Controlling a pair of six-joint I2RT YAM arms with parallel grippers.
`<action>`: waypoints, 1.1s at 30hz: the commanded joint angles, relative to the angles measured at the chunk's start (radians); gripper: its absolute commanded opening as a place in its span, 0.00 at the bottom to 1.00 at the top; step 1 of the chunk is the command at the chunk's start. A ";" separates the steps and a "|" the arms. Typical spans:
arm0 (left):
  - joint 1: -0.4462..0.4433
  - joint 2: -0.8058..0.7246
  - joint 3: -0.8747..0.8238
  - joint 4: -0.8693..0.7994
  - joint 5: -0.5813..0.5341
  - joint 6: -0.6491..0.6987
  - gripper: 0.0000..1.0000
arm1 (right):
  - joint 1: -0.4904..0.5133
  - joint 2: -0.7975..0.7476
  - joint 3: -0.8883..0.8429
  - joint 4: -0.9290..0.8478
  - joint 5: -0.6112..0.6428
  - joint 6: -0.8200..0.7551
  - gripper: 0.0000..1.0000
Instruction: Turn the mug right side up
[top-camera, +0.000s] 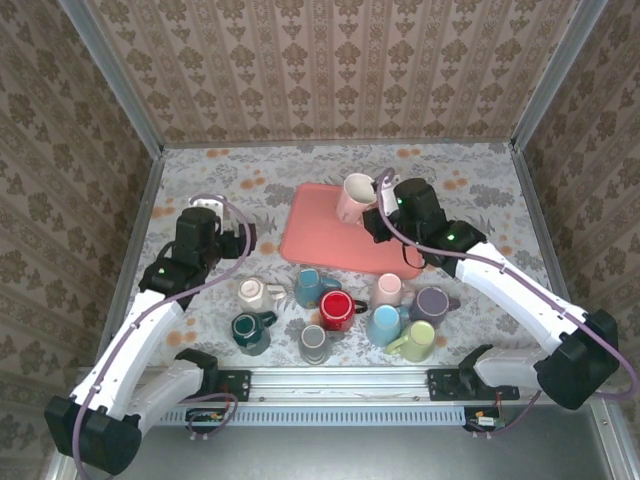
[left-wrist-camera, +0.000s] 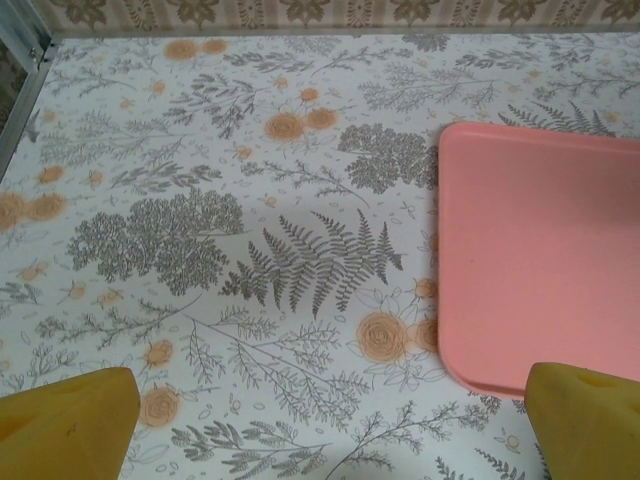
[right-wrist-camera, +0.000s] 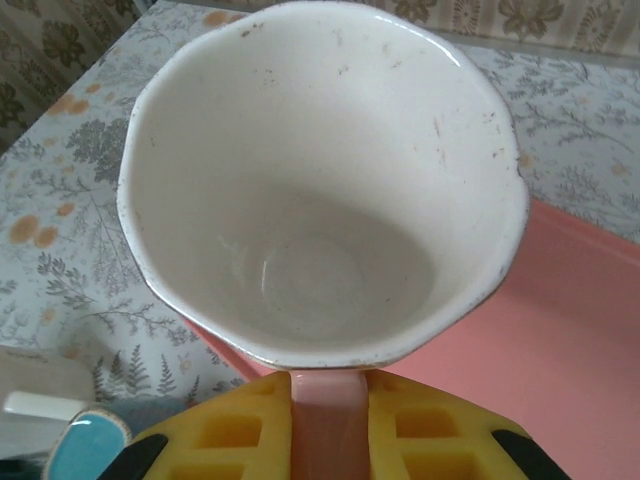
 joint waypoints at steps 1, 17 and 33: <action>0.009 -0.018 -0.017 0.032 -0.042 -0.050 1.00 | 0.030 0.033 -0.010 0.217 0.089 -0.102 0.00; -0.016 -0.057 -0.058 0.091 -0.123 -0.082 1.00 | 0.080 0.505 0.160 0.437 0.175 -0.248 0.00; -0.066 -0.059 -0.066 0.114 -0.165 -0.029 1.00 | 0.085 0.839 0.478 0.395 0.253 -0.210 0.00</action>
